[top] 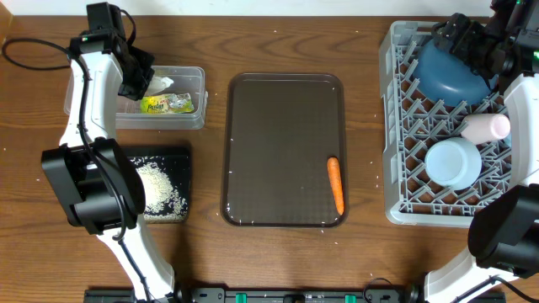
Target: Sort waste into correct bins and load items into the dishwasher rack
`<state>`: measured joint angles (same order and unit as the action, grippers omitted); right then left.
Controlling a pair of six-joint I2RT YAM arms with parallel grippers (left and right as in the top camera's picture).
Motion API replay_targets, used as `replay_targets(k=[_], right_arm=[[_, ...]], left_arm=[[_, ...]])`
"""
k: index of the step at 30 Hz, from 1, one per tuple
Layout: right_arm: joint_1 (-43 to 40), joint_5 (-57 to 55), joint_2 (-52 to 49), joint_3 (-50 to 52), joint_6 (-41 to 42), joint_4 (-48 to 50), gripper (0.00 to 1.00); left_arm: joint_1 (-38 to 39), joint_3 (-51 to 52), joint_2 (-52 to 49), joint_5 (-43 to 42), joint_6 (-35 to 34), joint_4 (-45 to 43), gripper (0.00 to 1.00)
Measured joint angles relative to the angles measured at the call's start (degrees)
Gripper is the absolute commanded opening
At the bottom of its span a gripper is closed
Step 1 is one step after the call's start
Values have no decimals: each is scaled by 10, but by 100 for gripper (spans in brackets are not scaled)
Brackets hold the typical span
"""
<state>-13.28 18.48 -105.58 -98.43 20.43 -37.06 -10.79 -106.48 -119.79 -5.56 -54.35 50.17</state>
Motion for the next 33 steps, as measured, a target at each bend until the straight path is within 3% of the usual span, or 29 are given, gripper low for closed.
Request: replay_targets(k=[3,6,19,27,33], right_arm=[[0,0,0,0,0,0,99],[0,0,0,0,0,0,99],[0,0,0,0,0,0,99],[0,0,0,0,0,0,99],[0,0,0,0,0,0,99]], left_arm=[[0,0,0,7,-12,0,67],[0,0,0,12,-22,0,78],[0,0,0,13,-17,29,78],[21,5,77,12,62,36,78],[116,3,186,-9,160,36,83]])
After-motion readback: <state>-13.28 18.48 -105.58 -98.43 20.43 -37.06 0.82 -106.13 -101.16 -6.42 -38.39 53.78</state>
